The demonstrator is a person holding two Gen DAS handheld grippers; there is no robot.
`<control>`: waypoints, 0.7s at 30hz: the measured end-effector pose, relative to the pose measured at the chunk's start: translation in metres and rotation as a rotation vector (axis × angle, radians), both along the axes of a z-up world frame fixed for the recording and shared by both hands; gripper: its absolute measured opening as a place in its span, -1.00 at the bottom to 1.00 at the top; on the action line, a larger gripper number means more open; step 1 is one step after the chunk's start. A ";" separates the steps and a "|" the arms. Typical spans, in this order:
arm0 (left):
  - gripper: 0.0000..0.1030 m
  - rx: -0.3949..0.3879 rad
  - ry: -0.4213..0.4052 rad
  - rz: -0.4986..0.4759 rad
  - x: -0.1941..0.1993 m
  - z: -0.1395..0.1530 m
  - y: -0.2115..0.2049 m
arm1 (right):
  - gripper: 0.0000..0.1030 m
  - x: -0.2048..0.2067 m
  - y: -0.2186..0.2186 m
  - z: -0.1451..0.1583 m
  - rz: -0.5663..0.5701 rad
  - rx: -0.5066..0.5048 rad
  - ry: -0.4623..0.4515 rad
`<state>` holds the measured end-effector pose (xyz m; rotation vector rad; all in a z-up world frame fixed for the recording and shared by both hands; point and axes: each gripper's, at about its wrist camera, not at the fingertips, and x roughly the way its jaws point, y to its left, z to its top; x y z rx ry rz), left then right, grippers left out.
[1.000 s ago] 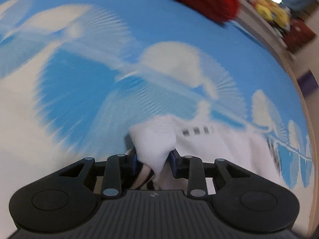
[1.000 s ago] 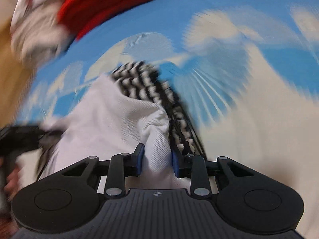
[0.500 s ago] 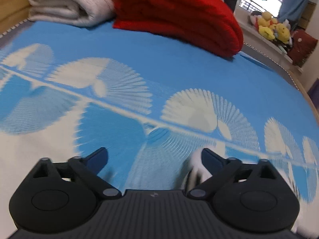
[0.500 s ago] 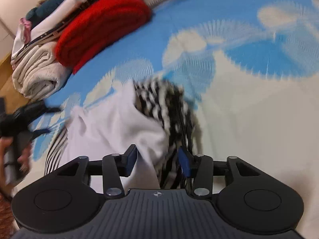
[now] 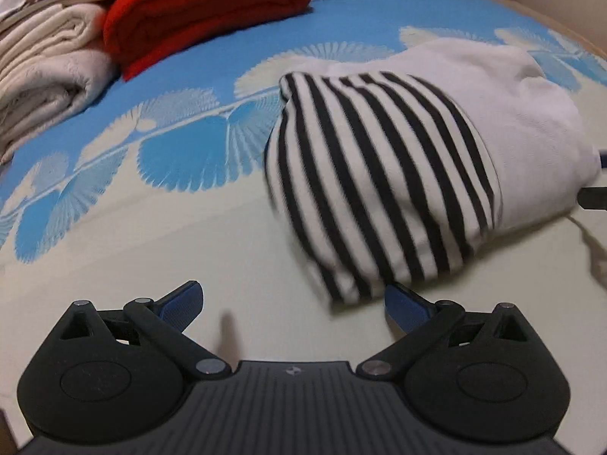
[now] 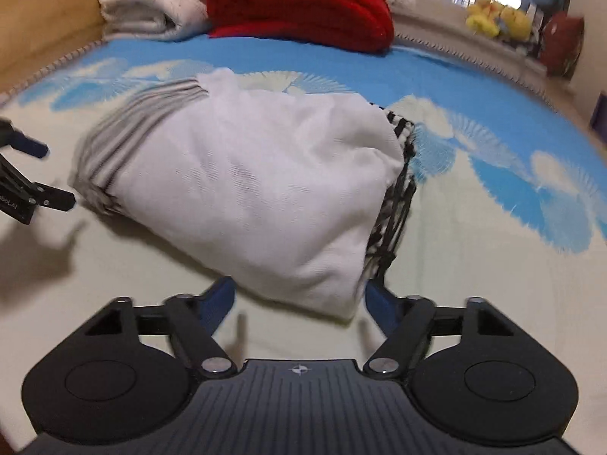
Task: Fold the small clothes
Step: 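Release the rolled bundle and pull both grippers back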
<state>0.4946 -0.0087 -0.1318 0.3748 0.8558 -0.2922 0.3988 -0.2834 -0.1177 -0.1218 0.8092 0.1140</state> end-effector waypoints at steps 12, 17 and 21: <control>0.92 0.073 0.099 0.126 -0.004 0.004 0.003 | -0.90 0.010 -0.038 -0.014 -0.237 -0.076 0.119; 0.99 -0.141 0.040 0.217 -0.089 0.053 0.008 | 0.41 -0.046 -0.038 0.037 -0.210 0.088 -0.047; 0.99 -0.220 -0.044 0.256 -0.169 0.061 -0.005 | 0.52 -0.127 -0.016 0.053 -0.188 0.177 -0.187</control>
